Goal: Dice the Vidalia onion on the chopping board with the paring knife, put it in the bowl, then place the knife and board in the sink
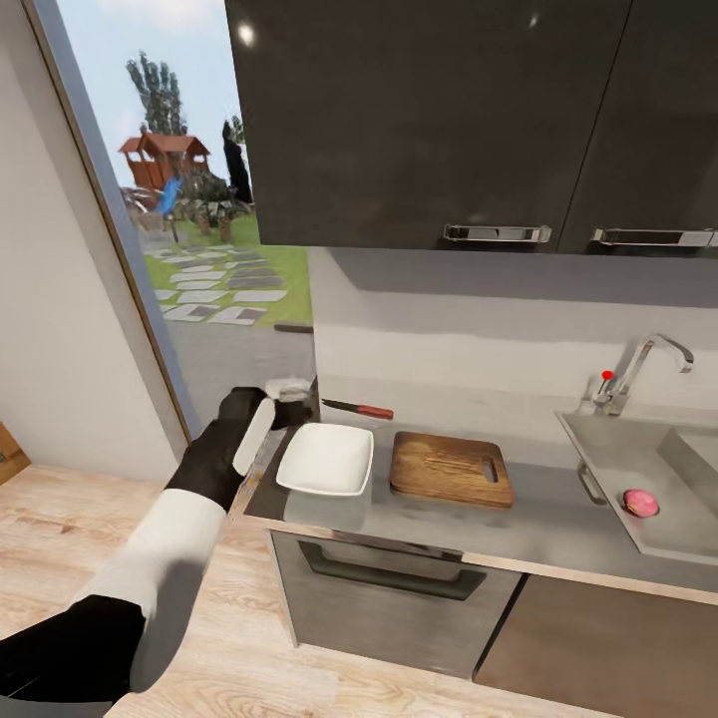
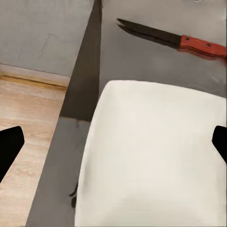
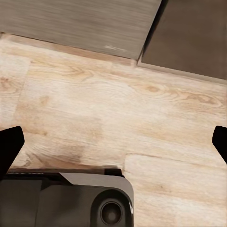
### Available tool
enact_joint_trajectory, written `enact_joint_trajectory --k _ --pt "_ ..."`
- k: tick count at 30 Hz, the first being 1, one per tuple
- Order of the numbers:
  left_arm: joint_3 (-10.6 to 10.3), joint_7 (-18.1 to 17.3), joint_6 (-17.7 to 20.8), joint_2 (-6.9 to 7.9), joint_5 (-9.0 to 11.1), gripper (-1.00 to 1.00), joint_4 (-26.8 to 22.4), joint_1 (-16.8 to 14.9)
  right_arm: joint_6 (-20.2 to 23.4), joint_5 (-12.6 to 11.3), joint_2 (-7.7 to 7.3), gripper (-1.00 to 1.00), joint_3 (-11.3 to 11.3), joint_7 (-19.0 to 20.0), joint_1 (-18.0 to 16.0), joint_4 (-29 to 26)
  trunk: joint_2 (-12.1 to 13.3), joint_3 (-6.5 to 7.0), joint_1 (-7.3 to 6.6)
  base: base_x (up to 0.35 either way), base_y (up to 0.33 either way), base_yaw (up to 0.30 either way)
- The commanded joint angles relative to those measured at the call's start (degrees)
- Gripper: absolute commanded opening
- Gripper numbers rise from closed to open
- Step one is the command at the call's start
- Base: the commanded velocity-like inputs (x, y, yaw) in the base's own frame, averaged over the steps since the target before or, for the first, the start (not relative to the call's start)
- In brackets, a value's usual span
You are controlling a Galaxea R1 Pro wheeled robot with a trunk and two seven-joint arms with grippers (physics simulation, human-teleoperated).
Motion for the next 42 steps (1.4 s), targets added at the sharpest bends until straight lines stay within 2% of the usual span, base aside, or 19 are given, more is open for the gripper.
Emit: enact_joint_trajectory --k 1,4,6,10,21,42 --pt "-0.1 0.6 0.6 0.05 0.6 1.0 -2.0 0.0 -0.1 0.6 0.04 1.0 -0.2 -0.4 0.0 0.0 -0.1 -0.13 0.04 0.0 0.0 0.0" --pt "-0.1 0.6 4.5 0.12 0.6 1.0 -11.1 0.0 -0.1 0.6 0.06 1.0 -0.2 -0.4 0.0 0.0 -0.1 -0.13 0.04 0.0 0.0 0.0" --pt "-0.1 0.6 5.8 0.18 0.5 1.0 -15.1 0.0 -0.1 0.6 0.05 1.0 -0.2 -0.4 0.0 0.0 -0.1 -0.13 0.04 0.0 0.0 0.0" --pt "-0.1 0.7 6.6 0.23 0.5 1.0 -18.2 0.0 -0.1 0.6 0.04 1.0 -0.2 -0.4 0.0 0.0 -0.1 -0.13 0.04 -0.009 0.0 0.0" --pt "-0.1 0.7 6.9 0.33 0.5 1.0 -17.3 1.2 -0.1 0.6 0.03 1.0 -0.2 -0.4 0.0 0.0 -0.1 -0.13 0.04 -0.281 0.0 0.0" --pt "-0.1 0.7 6.7 0.25 0.5 1.0 -12.7 2.2 -0.4 0.9 -0.1 1.0 0.0 -0.3 0.0 -0.1 -0.1 -0.13 0.04 -0.341 0.0 0.0"
